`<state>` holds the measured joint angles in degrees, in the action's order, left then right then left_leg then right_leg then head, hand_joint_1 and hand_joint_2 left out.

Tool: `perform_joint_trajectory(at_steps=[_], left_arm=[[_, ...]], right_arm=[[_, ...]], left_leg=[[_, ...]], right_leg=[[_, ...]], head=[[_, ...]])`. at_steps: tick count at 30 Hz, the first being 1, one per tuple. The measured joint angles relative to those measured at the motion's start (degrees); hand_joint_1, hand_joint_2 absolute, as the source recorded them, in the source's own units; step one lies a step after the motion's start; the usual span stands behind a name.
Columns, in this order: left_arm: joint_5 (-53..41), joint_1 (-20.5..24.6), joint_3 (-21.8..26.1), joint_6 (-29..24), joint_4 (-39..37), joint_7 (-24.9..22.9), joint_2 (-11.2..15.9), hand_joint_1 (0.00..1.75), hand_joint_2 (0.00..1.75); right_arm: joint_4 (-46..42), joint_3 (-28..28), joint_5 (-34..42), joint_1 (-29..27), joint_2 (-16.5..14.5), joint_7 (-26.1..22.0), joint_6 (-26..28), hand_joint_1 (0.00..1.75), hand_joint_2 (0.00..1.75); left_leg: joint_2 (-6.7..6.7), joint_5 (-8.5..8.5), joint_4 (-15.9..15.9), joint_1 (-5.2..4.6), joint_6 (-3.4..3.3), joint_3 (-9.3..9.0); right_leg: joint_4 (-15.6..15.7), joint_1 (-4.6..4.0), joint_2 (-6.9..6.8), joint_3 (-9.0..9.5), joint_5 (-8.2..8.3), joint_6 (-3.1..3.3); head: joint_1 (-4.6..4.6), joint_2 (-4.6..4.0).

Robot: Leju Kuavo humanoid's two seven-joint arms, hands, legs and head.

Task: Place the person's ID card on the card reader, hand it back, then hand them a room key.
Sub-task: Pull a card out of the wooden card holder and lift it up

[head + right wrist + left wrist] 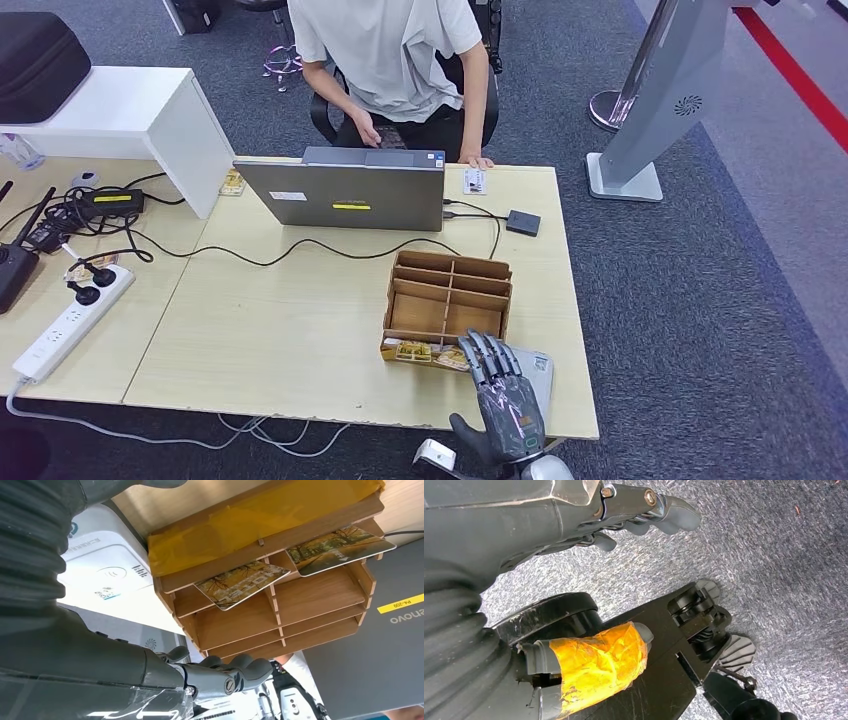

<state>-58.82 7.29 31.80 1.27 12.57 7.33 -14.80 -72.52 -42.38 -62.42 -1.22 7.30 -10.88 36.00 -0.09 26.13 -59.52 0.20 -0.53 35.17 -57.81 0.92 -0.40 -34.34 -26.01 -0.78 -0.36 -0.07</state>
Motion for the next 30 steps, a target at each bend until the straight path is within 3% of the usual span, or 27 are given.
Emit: perform_joint_trajectory(at_steps=[19,30], left_arm=[[-1.0,0.1,0.0,0.6,0.0,-0.5,0.0,0.0,1.75],[-1.1,0.1,0.0,0.7,0.0,-0.5,0.0,0.0,1.75]], right_arm=[[4.5,-0.2,3.3,4.1,-4.0,-3.5,-2.6,0.0,1.75],[5.7,-0.3,3.9,4.6,-4.7,-3.6,-3.8,0.0,1.75]], left_leg=[[0.0,-0.03,0.0,0.0,-0.02,0.0],[0.0,-0.02,0.0,0.0,-0.03,0.0]], right_leg=[[0.0,0.0,0.0,0.0,0.01,0.0],[0.0,0.0,0.0,0.0,0.01,0.0]], head=[[0.0,0.01],[0.01,0.0]])
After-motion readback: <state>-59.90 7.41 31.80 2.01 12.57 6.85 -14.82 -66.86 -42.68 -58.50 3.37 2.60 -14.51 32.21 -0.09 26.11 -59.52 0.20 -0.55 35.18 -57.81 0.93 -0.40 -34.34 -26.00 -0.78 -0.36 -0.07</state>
